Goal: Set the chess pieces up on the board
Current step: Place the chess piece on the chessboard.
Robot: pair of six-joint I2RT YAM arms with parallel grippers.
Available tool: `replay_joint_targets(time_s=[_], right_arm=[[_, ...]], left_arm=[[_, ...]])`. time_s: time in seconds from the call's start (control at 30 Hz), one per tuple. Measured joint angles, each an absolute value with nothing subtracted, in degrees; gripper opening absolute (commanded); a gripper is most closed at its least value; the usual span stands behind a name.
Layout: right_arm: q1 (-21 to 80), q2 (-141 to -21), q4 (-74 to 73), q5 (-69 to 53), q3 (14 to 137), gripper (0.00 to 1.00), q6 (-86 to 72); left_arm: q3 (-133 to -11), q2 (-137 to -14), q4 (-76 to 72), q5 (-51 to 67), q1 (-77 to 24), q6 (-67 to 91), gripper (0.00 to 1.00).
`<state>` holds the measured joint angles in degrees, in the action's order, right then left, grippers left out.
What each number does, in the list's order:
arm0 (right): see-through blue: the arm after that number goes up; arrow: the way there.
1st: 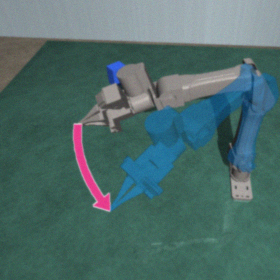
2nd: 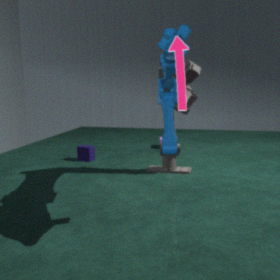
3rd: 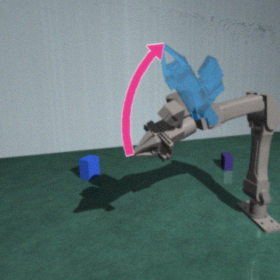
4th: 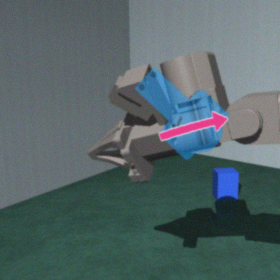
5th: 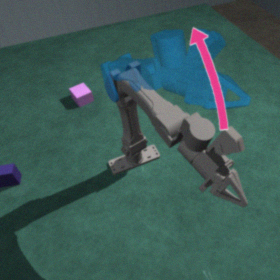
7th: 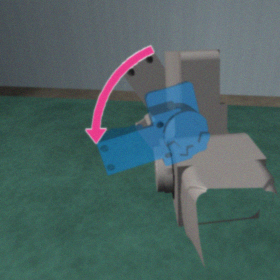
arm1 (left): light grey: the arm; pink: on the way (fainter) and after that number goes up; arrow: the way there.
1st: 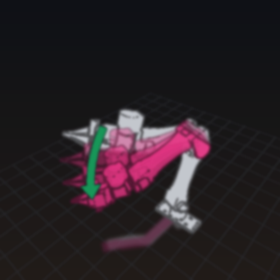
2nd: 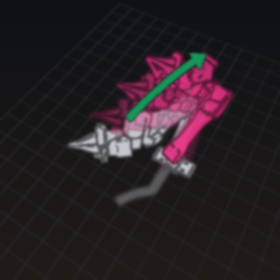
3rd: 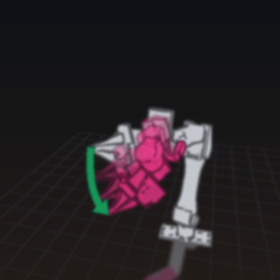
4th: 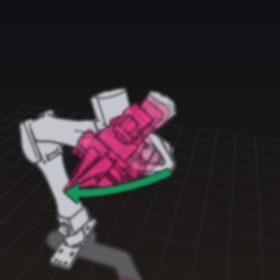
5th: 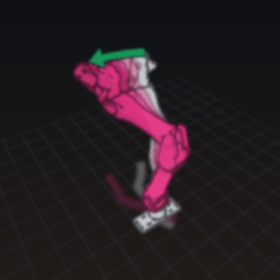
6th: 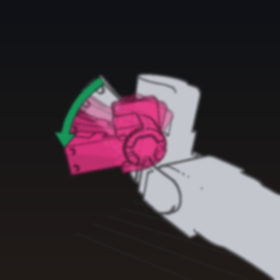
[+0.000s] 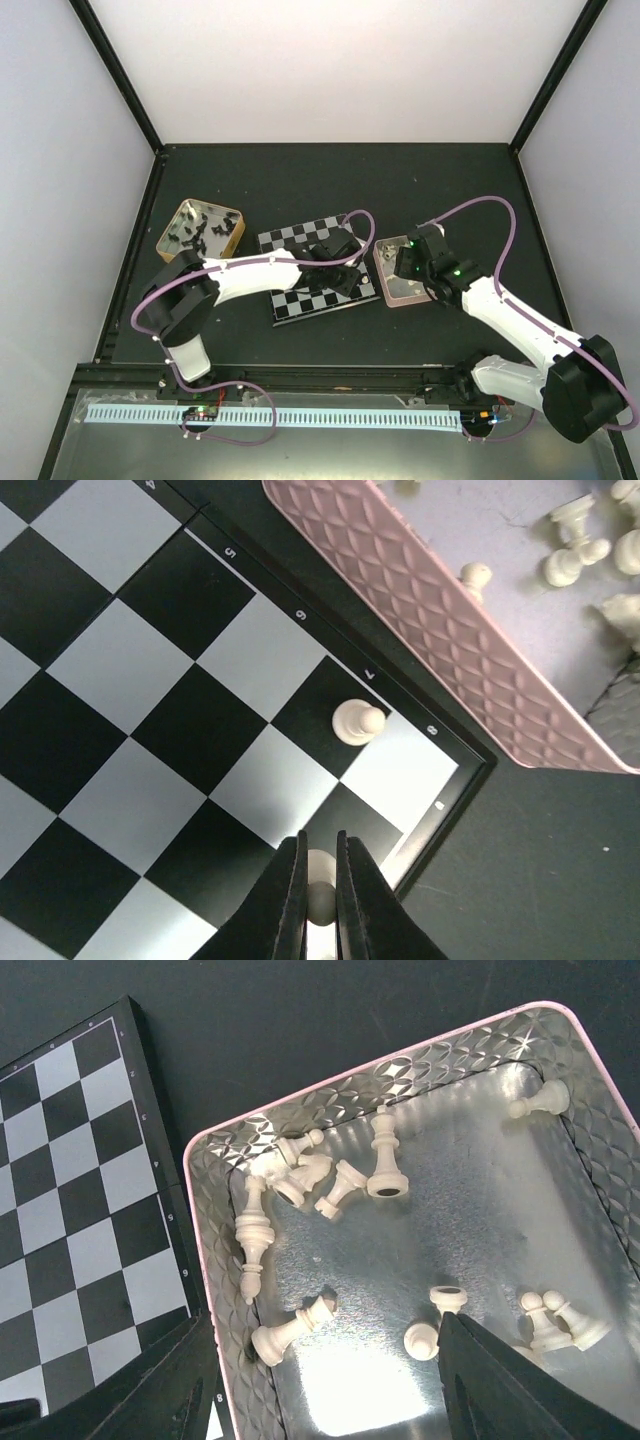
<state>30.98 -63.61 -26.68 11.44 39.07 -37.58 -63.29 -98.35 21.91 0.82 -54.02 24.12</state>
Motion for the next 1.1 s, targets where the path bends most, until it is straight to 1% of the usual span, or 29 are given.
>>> replay_joint_targets(time_s=[0.33,0.6,0.77,1.03,1.1], right_arm=[[30.72,-63.66,-27.55,11.29,39.09,0.62,-38.35],[30.48,-63.66,-27.86,11.16,39.09,0.62,-38.54],[30.46,-63.70,-27.94,10.85,39.09,0.62,-38.54],[30.44,-64.07,-27.94,9.98,39.16,0.62,-38.65],[30.44,-64.07,-27.94,9.93,39.16,0.62,-38.74]], left_arm=[[-64.82,-103.44,22.28,0.14,-54.00,22.65,0.02],[-65.87,-104.53,22.20,-0.69,-54.00,21.98,0.02],[-66.15,-104.92,22.15,-1.17,-54.00,21.45,0.04],[-66.28,-105.06,21.52,-1.32,-53.95,19.92,0.04],[-66.28,-105.06,21.10,-1.30,-53.91,19.31,0.06]])
